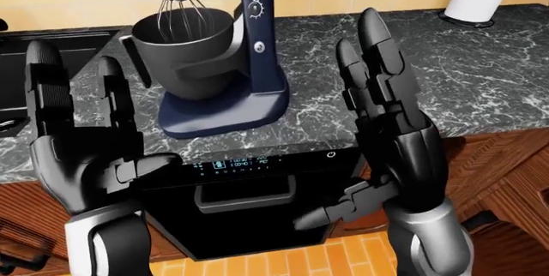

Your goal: Open the stand mixer head.

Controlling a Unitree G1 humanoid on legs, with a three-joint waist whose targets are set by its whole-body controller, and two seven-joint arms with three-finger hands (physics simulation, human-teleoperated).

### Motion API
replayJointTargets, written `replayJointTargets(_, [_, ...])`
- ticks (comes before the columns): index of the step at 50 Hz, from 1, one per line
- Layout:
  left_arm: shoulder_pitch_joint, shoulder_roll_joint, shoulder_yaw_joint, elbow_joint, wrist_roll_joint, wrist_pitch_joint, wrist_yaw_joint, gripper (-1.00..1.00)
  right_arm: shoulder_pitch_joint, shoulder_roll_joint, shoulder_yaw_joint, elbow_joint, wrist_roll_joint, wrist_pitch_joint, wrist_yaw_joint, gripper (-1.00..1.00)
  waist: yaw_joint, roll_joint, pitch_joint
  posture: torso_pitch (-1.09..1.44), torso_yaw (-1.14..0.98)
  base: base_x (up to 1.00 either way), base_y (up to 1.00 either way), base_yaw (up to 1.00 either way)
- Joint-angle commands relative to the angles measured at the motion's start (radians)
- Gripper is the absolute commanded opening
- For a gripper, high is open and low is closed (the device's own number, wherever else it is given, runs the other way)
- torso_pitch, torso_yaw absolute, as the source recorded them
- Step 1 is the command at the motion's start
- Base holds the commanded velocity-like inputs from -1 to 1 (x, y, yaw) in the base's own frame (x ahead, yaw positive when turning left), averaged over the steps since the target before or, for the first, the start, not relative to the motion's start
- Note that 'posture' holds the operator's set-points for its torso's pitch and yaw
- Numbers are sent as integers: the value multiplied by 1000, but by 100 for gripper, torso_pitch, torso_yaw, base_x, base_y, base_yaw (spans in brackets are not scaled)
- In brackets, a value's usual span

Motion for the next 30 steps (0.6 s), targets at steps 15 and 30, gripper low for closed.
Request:
replayJointTargets(15, [-20,14,13,-9,-10,-14,-2,100,-26,8,-5,-4,8,-15,-13,100,-3,8,-86,-14,0,0,0,0])
replayJointTargets(30, [-22,15,16,-3,-5,-30,-4,100,-75,18,-23,-24,120,133,-9,100,3,12,-206,-24,0,0,0,0])
